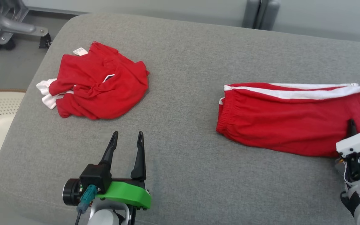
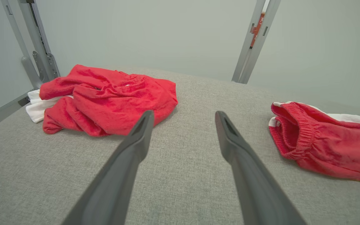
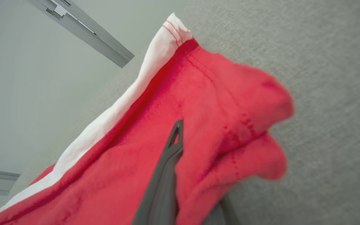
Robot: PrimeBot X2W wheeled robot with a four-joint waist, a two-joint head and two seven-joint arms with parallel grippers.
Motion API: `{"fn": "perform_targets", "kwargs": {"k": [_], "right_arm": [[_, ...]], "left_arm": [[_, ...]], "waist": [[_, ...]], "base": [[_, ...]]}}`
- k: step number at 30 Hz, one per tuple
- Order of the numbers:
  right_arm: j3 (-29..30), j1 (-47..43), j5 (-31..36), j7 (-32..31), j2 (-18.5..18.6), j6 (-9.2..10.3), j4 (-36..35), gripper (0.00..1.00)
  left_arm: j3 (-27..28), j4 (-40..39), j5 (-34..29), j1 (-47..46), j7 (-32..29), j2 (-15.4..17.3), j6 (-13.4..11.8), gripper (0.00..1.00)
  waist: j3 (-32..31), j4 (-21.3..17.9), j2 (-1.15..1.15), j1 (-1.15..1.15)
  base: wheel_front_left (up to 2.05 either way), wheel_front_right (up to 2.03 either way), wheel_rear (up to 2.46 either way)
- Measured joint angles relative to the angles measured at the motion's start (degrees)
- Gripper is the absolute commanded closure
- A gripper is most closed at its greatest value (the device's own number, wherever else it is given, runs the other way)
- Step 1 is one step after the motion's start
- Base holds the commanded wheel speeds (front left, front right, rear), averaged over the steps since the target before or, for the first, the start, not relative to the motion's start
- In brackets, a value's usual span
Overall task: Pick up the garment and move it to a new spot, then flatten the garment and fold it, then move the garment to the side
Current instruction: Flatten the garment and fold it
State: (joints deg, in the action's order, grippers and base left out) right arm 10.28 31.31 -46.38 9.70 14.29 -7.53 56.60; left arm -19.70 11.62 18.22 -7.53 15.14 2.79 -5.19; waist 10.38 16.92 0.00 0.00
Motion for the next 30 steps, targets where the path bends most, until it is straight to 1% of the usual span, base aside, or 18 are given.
{"fn": "perform_targets", "kwargs": {"k": [7,12,16,19,23,30], "right_arm": [[1.14,-6.46,-0.48,2.63,0.43,0.01,1.08,1.00],[1.08,-7.55,-0.24,3.66,0.68,0.02,1.46,1.00],[0.05,-7.51,0.44,4.39,0.52,0.02,0.59,1.00],[-1.77,-7.32,1.86,4.79,0.16,0.02,-0.43,1.00],[-3.19,-6.24,1.78,5.03,-0.88,0.04,-3.16,1.00],[-9.99,-6.90,1.25,5.15,-3.32,0.04,-11.05,1.00]], "left_arm": [[2.10,0.79,-0.71,1.73,-0.01,0.00,1.18,0.00],[2.14,0.96,-0.80,2.51,0.00,-0.01,1.67,0.00],[1.91,1.22,-0.80,2.61,0.00,0.00,1.75,0.00],[1.74,1.34,-0.83,2.92,0.00,0.00,1.90,0.00],[2.12,1.24,-0.99,2.91,0.00,-0.01,1.91,0.00],[3.24,1.34,-1.16,3.69,-0.01,-0.01,1.92,0.00]], "waist": [[-3.63,-4.79,0.00,0.00],[-6.19,-7.82,0.00,0.00],[-7.98,-9.41,0.00,0.00],[-8.79,-10.00,0.00,0.00],[-8.99,-9.49,0.00,0.00],[-9.68,-8.34,0.00,0.00]], "base": [[0.00,0.00,0.00],[0.00,0.00,0.00],[0.00,0.00,0.00],[0.00,0.00,0.00],[0.00,0.00,0.00],[0.00,0.00,0.00]]}}
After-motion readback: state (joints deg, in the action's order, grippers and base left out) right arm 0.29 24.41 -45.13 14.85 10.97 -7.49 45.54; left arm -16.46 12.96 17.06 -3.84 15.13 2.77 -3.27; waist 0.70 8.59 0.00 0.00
